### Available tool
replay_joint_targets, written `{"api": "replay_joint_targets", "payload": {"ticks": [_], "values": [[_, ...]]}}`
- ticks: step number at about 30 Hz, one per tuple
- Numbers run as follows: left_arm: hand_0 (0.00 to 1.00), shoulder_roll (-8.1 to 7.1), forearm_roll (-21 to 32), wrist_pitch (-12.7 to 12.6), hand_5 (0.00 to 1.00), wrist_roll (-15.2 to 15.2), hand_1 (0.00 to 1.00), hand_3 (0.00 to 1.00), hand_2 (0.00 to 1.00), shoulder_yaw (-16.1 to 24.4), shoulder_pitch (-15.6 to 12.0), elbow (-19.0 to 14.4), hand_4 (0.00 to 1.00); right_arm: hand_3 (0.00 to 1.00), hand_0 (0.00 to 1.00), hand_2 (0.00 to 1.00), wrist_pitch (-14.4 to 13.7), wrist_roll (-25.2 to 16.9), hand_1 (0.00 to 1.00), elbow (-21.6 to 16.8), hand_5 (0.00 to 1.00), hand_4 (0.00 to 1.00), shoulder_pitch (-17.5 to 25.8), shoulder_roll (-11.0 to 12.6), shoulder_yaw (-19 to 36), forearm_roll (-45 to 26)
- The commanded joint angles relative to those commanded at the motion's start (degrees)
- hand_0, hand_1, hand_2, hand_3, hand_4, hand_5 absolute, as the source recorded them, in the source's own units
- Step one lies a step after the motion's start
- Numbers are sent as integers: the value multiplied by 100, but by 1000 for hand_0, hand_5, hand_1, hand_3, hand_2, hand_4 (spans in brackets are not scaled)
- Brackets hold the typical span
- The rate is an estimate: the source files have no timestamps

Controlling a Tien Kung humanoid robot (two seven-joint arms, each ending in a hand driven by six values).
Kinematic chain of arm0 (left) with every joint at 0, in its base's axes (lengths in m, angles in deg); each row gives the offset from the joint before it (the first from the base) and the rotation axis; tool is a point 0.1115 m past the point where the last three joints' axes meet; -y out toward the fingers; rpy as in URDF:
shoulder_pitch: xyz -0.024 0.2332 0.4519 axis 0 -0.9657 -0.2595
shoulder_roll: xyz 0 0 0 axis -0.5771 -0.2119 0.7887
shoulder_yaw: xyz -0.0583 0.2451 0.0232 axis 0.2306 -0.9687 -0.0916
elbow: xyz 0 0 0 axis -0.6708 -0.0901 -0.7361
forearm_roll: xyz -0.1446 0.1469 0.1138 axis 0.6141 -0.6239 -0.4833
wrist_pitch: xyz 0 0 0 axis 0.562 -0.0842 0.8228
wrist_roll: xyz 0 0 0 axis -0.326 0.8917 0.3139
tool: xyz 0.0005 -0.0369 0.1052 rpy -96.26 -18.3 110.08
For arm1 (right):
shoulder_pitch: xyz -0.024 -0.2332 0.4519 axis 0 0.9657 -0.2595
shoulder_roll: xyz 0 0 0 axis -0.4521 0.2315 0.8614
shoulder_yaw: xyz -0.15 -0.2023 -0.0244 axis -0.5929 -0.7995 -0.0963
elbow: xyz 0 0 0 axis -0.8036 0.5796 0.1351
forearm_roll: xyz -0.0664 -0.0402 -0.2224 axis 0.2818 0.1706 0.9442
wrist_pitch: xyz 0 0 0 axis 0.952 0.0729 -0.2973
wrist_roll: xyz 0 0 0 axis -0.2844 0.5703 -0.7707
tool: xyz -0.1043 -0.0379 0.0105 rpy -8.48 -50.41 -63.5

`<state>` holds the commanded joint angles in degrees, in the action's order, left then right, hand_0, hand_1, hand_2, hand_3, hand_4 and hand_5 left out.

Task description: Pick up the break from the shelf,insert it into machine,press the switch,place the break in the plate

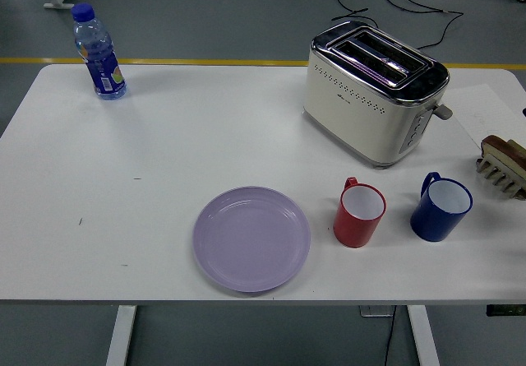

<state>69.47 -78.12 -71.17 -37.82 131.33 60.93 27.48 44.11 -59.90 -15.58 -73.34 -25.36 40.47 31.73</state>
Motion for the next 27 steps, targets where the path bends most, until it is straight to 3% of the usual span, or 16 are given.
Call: {"api": "replay_joint_targets", "payload": {"ticks": [3,11,19,27], "values": [[651,0,0,0,960,0,570,606,590,1,-1,0,327,910,929,929,51,99,851,-62,122,826,2,7,-31,372],[651,0,-44,7,960,10,570,606,590,23,-22,0,327,917,921,935,454,790,857,-431,117,828,-52,123,-436,2309],[651,-5,-76,12,959,13,571,606,590,33,-27,0,327,921,946,945,515,1113,884,-326,120,822,-210,101,-762,4127],[651,-8,-19,0,958,5,571,606,590,8,-16,0,328,920,945,936,492,1358,873,-31,123,816,-467,-12,-1036,4428]]}}
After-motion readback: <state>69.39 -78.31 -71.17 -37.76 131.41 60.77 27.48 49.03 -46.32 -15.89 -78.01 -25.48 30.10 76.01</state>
